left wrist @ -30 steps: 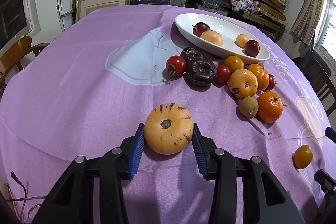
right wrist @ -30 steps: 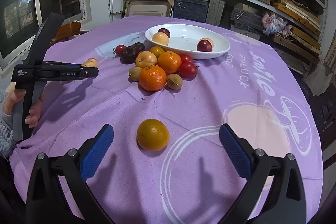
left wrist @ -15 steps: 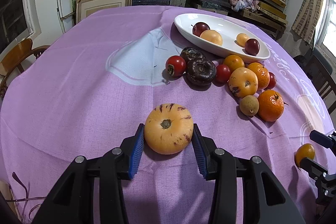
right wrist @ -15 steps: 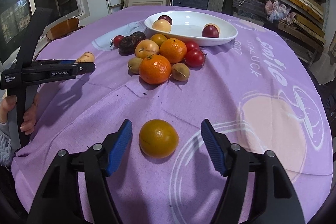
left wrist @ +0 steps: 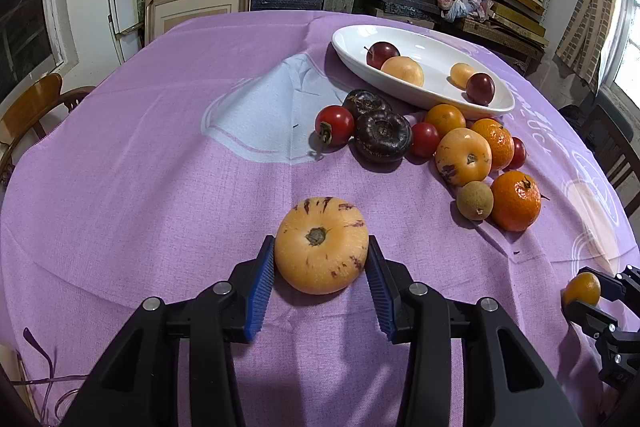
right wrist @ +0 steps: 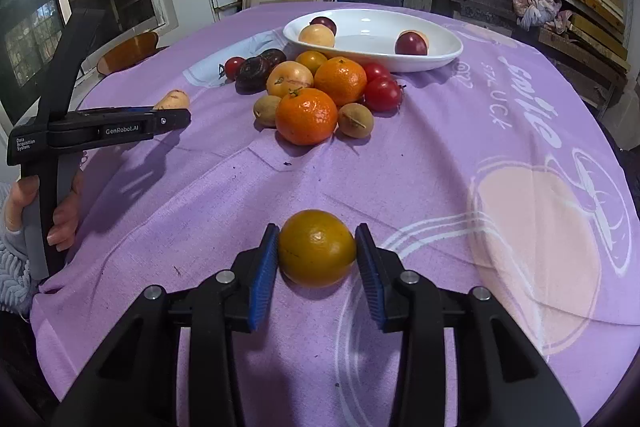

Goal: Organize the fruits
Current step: 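Move the right tool to the mandarin and close on it while the left tool holds the pepino, then carry the pepino and the mandarin over the white plate and lower them, then move the left tool to the red tomato and close on it, then close the right tool on the small brown round fruit while the left tool holds the tomato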

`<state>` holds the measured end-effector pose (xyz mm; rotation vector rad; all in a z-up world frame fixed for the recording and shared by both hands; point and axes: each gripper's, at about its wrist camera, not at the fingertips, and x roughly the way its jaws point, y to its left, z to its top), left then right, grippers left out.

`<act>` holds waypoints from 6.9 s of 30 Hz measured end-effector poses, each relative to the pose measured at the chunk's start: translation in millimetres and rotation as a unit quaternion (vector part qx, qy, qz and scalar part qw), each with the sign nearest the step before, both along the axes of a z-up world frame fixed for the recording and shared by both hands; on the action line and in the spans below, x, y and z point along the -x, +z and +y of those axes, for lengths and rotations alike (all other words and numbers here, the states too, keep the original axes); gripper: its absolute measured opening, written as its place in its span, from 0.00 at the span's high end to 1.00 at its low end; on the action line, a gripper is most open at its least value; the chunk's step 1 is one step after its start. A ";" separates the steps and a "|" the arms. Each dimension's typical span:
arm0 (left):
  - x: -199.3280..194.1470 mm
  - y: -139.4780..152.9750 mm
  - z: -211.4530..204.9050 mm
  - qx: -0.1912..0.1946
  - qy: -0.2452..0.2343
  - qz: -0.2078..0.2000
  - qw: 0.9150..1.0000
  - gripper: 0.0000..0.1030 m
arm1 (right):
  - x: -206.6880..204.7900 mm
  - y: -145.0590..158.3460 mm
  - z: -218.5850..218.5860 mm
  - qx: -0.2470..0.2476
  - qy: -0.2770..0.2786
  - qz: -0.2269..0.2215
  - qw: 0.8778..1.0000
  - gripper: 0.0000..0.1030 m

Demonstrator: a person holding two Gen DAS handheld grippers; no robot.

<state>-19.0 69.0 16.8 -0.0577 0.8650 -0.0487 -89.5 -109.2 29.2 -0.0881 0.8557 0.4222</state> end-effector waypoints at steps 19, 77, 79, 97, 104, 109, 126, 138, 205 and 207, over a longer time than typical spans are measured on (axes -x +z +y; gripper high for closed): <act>1.3 6.5 -1.4 0.008 0.000 -0.016 1.000 0.57 | -5.8 16.8 -22.2 -0.026 -0.014 -0.002 1.000 0.63; -143.1 86.9 -50.5 -0.057 -0.027 -0.046 0.997 0.54 | -110.7 49.7 -57.3 -0.063 -0.085 -0.073 0.992 0.27; -122.8 80.6 -42.9 -0.071 -0.019 -0.047 0.996 0.54 | -101.7 45.1 -62.8 -0.064 -0.095 -0.076 0.990 0.26; -81.1 26.0 -5.3 -0.019 0.044 -0.023 0.999 0.50 | -79.1 36.9 -81.0 -0.069 -0.142 -0.108 0.982 0.08; -92.3 18.1 -8.0 -0.015 0.044 -0.023 0.999 0.50 | -82.7 29.5 -76.4 -0.055 -0.139 -0.099 0.984 0.07; -91.0 12.4 -5.6 -0.027 0.046 -0.023 0.998 0.45 | -86.7 24.6 -75.1 -0.051 -0.139 -0.088 0.985 0.05; -97.6 -2.8 7.7 -0.016 0.057 0.013 0.998 0.35 | -90.3 21.2 -73.4 -0.051 -0.137 -0.082 0.986 0.05; -92.5 3.6 19.7 0.017 0.047 -0.014 0.999 0.46 | -90.0 20.6 -73.6 -0.051 -0.136 -0.083 0.986 0.05; -18.1 8.7 -10.7 0.017 -0.016 -0.024 0.999 0.71 | -92.5 5.6 -1.5 0.039 -0.025 -0.041 0.998 0.50; -18.9 5.7 -11.4 0.014 -0.020 -0.022 0.999 0.71 | -95.7 4.7 -4.2 0.032 -0.025 -0.034 0.999 0.50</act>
